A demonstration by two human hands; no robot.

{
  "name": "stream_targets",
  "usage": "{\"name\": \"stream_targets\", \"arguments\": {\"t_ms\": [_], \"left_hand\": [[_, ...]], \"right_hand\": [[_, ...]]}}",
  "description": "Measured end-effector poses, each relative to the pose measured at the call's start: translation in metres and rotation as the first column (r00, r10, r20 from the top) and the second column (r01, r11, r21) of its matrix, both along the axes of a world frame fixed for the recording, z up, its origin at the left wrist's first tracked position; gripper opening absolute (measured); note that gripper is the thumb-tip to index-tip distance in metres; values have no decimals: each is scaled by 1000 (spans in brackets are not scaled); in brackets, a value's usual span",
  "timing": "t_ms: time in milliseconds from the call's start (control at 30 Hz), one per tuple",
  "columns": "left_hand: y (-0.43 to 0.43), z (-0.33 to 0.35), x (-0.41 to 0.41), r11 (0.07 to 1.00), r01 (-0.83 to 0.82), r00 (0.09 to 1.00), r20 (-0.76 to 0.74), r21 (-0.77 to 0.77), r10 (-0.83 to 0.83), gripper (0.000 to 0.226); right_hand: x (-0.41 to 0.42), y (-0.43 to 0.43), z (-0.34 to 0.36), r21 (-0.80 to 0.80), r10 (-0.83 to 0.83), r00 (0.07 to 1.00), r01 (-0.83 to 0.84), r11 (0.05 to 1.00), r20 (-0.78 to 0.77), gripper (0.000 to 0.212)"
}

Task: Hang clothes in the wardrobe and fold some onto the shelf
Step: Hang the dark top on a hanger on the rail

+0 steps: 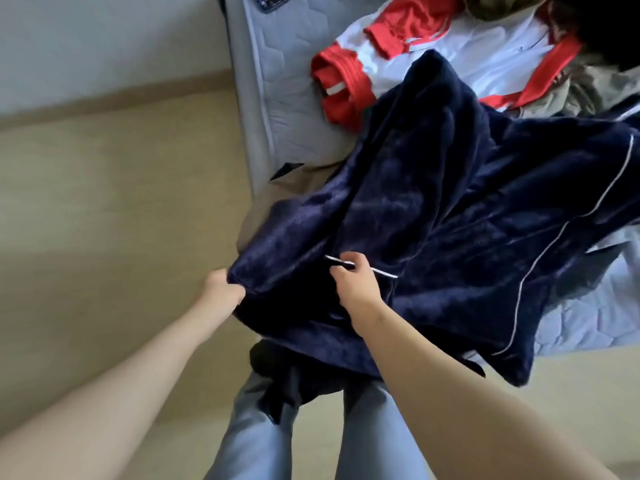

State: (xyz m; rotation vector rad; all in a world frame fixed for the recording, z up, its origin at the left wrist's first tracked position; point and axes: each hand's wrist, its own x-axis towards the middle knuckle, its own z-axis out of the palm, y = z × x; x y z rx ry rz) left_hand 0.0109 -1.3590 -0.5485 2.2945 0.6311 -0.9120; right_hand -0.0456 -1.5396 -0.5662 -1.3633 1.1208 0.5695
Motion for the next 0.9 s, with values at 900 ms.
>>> {"name": "stream_targets", "arguments": {"t_ms": [900], "left_hand": [[-26, -65, 59, 657, -713, 690, -408, -245, 597, 33]], "right_hand": [[23, 27, -27, -89, 212, 965, -227, 970, -152, 20]]}}
